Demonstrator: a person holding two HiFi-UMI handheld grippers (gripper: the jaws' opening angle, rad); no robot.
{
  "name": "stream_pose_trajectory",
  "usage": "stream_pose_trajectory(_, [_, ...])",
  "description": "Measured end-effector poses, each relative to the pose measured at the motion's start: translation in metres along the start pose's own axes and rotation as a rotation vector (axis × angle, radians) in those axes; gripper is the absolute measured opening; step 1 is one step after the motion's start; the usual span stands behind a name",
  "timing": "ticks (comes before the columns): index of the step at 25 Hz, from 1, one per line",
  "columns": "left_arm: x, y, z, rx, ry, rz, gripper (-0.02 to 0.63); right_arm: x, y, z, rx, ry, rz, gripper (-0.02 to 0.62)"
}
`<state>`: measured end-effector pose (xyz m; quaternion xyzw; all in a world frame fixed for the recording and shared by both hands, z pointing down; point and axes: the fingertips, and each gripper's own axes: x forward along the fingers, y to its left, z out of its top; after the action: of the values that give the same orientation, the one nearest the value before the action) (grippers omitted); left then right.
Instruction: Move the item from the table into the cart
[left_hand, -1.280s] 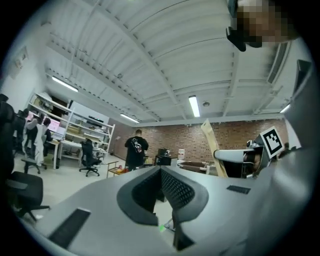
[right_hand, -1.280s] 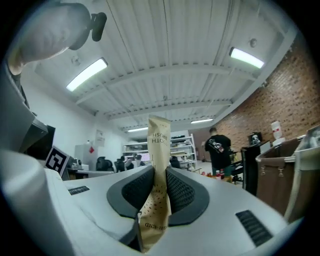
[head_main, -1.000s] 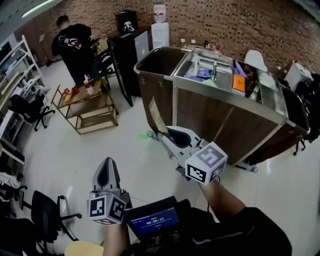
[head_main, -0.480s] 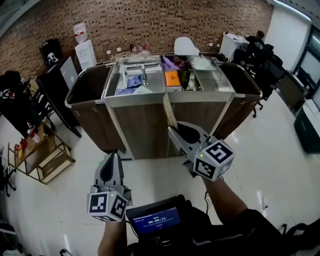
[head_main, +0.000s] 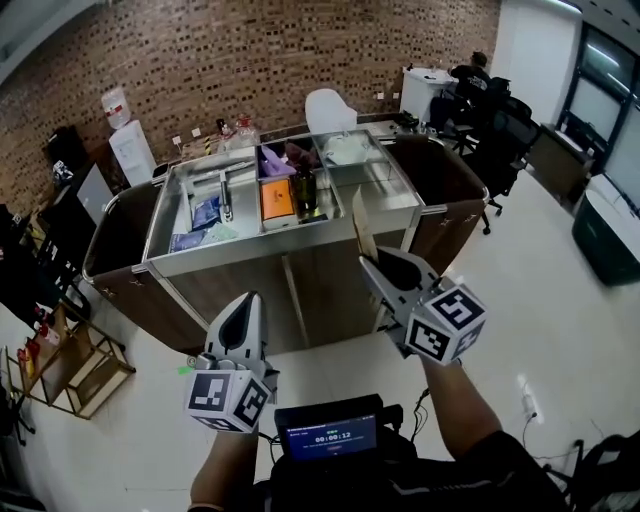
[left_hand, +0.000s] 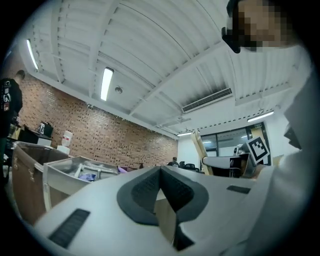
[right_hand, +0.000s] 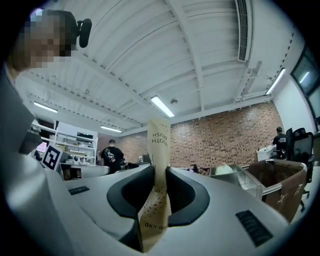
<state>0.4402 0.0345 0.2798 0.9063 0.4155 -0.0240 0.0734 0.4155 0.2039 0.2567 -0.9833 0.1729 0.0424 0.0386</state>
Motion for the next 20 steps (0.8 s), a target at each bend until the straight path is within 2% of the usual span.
stream_pose_trajectory(4, [0.109,-0.058,-0.008,0.018,0.002,-0.053,0.006,-0.015,-0.112,0.018,-0.026,0.023,-0.014,0.052])
stream_pose_trajectory(8, [0.192,-0.072,-0.007,0.053,0.023,-0.093,0.006,0.005,-0.191,0.025,-0.049,0.053,-0.028,0.052])
stream_pose_trajectory(15, [0.323,-0.032,-0.021,0.067,0.037,-0.162,0.006,0.081,-0.299,0.023,-0.073,0.105,-0.088,0.052])
stream_pose_trajectory(20, [0.403,-0.009,-0.026,0.116,0.067,-0.190,0.006,0.138,-0.359,0.018,-0.092,0.192,-0.075,0.051])
